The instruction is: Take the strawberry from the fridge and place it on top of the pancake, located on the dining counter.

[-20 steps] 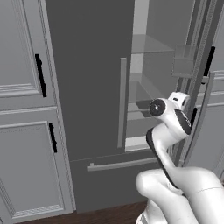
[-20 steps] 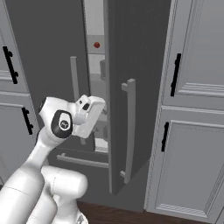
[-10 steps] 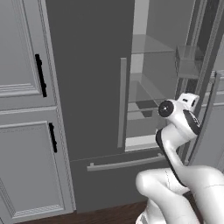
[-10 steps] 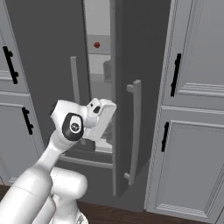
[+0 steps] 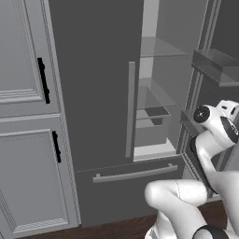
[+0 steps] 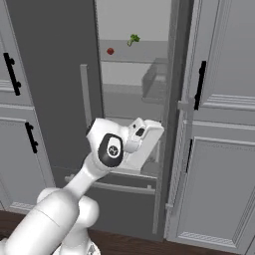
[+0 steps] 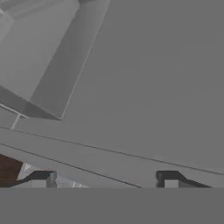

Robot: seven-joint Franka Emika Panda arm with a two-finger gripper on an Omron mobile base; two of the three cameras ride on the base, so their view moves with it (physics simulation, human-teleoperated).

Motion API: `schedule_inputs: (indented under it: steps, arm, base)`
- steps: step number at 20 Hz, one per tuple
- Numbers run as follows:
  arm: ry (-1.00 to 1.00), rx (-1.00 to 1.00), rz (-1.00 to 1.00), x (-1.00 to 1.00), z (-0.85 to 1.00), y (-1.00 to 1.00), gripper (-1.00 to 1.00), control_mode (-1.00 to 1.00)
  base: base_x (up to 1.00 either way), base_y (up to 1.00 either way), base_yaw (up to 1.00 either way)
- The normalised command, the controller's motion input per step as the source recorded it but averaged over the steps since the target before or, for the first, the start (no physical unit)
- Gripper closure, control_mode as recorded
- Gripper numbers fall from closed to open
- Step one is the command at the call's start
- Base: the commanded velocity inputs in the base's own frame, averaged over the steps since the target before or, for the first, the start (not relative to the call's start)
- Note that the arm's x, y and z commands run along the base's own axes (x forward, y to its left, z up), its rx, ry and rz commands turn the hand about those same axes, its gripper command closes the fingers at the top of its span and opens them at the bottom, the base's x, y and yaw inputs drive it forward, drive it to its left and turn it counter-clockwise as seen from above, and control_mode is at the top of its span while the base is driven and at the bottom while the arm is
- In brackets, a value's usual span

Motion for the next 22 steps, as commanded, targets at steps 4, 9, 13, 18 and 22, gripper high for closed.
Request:
schedule_inputs:
  steps: [4,9,13,18,22]
  arm:
    - [-0.05,0.0,-0.08,-0.05,0.08,-0.21,-1.0,-1.0]
    - [-0.18,0.04,0.01,-0.25,0.23,0.92,-1.0,-1.0]
    - [-0.1,0.37,0.02,-0.1,0.01,1.0,-1.0,-1.0]
    - [-0.11,0.7,0.0,0.0,0.0,1.0,-1.0,-1.0]
    - [-0.23,0.73,0.0,0.0,0.04,1.0,-1.0,-1.0]
  base:
    - [0.0,0.0,0.0]
    - [0.0,0.0,0.0]
    - [0.0,0.0,0.0]
    - [0.0,0.0,0.0]
    - [0.0,0.0,0.0]
